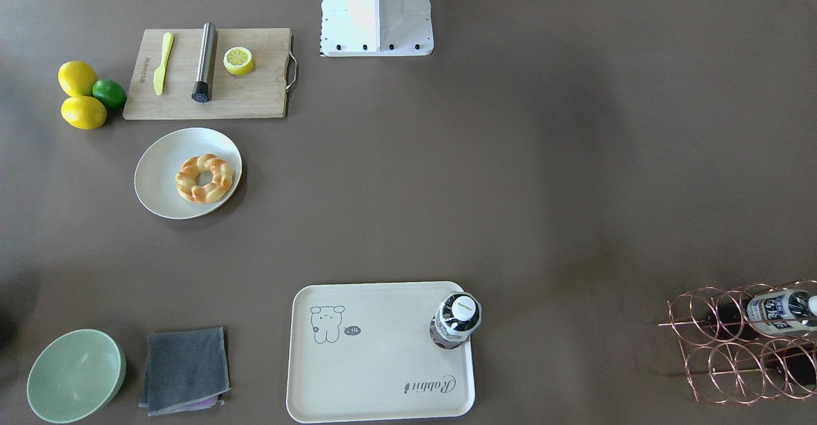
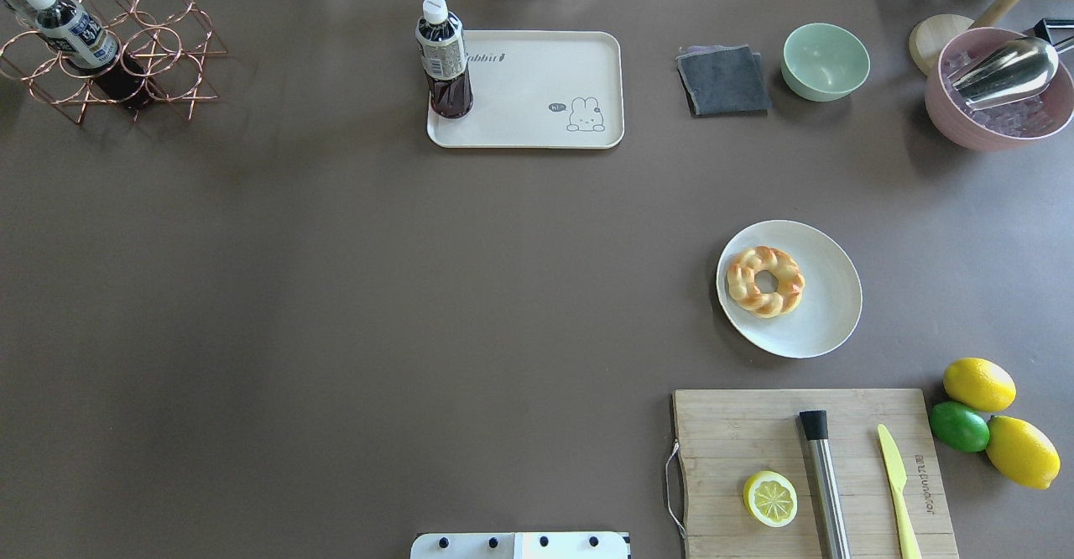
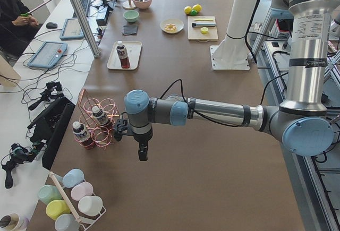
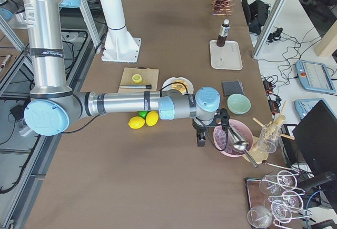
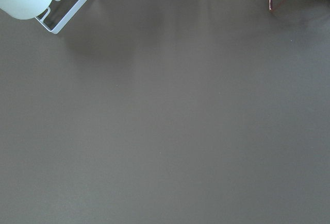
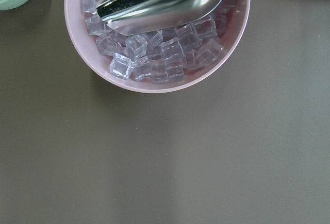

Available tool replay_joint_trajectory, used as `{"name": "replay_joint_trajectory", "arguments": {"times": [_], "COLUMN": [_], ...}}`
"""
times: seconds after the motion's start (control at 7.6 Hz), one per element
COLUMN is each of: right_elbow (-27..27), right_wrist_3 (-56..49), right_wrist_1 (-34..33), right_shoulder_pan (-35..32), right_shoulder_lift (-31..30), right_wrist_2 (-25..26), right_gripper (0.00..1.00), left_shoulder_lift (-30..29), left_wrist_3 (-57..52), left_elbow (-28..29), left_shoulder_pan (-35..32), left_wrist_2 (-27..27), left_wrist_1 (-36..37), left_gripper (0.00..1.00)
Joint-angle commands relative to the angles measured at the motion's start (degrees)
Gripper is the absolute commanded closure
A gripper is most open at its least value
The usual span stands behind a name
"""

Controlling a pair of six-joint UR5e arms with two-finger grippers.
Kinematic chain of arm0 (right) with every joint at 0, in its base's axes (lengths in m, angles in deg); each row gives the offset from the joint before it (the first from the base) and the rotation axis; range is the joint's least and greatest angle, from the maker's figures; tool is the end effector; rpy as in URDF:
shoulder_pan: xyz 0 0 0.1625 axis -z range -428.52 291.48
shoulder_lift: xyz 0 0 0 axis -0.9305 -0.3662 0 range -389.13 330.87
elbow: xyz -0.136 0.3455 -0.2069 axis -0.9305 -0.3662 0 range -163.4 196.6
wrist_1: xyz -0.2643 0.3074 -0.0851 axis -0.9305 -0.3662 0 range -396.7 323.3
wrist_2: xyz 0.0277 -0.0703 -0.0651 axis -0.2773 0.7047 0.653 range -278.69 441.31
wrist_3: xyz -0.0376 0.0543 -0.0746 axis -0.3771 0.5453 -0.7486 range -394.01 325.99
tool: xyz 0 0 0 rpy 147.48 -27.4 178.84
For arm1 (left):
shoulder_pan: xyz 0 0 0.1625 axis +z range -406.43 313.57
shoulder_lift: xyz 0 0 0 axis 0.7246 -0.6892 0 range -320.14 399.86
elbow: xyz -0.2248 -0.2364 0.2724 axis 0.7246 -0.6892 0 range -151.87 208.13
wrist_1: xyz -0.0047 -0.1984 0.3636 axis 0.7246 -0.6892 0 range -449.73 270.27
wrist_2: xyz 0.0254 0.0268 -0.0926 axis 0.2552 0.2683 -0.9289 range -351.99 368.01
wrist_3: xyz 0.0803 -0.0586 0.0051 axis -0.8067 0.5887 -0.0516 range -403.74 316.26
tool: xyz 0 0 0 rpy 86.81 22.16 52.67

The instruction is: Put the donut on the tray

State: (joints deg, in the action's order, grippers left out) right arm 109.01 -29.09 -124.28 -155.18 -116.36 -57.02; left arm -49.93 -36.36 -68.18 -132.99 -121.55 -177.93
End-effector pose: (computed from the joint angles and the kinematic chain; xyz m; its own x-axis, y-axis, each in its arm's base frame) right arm 0.0287 -0.5213 0.6041 0.6606 -0.0519 0.7490 0.0011 0.9977 0.0682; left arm -0.0401 -0.4969 0.6149 0.7681 -0.0345 -0.6394 0.0390 0.9992 -0.0070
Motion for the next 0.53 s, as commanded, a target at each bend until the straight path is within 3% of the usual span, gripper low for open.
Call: {"name": "replay_joint_trajectory", "arguments": {"times": [0.0, 0.39], "right_elbow": [0.05, -0.29], "right_wrist_3": [-0.09, -0.44], "right_wrist_1": [0.04, 0.13], "right_shoulder_pan": [0.0, 0.0], "right_shoulder_lift": [0.04, -0.22], "right_wrist_2": [0.07, 0.07], "right_gripper": [0.0, 0.0], "left_shoulder_lift": [-0.03, 0.05], "left_wrist_3": [0.0, 0.0], "left_elbow": [0.25, 0.69], "left_shoulder_pan": [0.07, 0.15], "left_wrist_2": [-0.08, 0.01], "left_wrist_1": [-0.04, -0.04], "left_gripper": [0.02, 0.02]}}
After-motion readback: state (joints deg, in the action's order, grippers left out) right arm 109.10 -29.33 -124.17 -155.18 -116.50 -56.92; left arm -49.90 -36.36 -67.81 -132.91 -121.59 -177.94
